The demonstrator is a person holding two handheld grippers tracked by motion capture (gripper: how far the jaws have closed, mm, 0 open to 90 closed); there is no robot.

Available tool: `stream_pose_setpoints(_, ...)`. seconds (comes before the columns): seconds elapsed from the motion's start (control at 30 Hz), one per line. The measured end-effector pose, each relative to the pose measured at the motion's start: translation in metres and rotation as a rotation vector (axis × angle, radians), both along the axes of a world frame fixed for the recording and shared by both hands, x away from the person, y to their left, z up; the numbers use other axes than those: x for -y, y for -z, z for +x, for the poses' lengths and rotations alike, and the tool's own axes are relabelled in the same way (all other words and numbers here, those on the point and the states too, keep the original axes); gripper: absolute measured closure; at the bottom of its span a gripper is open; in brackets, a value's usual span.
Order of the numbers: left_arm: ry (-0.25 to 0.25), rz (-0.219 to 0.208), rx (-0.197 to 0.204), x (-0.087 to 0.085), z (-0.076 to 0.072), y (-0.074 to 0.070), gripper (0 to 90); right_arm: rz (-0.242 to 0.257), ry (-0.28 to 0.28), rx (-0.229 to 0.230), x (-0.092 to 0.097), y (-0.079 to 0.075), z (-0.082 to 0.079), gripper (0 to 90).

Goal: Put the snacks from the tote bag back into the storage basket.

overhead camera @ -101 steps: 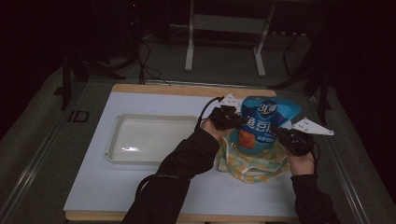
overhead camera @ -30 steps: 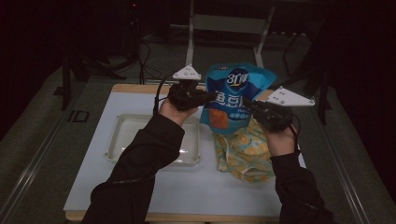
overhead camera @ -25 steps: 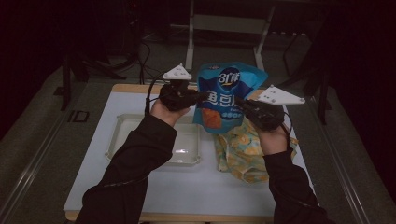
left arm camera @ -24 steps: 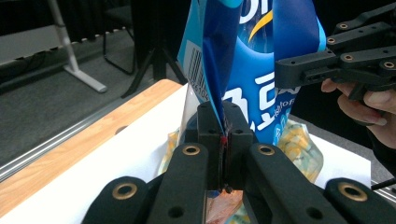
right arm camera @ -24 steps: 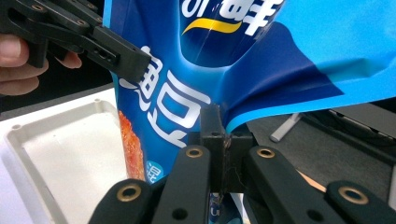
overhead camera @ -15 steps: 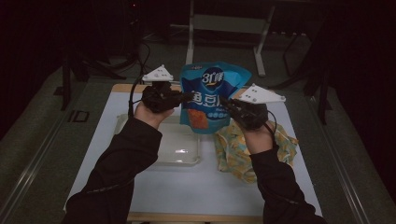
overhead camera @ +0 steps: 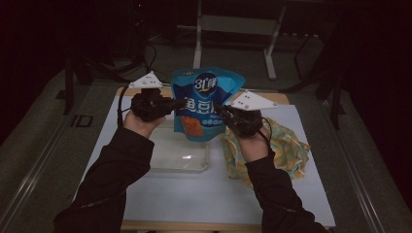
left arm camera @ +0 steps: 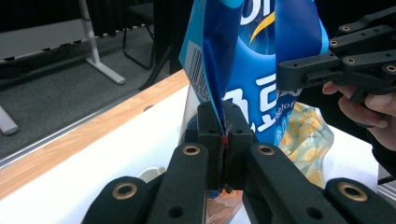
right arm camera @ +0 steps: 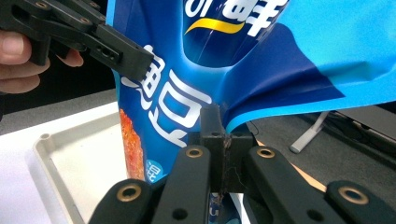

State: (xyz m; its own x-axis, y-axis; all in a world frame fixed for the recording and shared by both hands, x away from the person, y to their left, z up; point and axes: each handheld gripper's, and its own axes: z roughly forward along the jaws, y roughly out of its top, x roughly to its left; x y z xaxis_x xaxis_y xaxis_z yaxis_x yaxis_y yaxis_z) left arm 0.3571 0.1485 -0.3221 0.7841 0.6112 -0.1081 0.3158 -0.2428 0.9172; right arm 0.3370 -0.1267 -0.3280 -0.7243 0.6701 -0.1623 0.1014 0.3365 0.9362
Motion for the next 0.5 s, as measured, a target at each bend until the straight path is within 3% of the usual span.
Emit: stream_pose_setpoints(0.5,-0.023,-0.009,-0.036,-0.029,-0.010,0.029,89.6,-0.013,-0.024,-0.030,-0.030,0.025,-0.005,89.8)
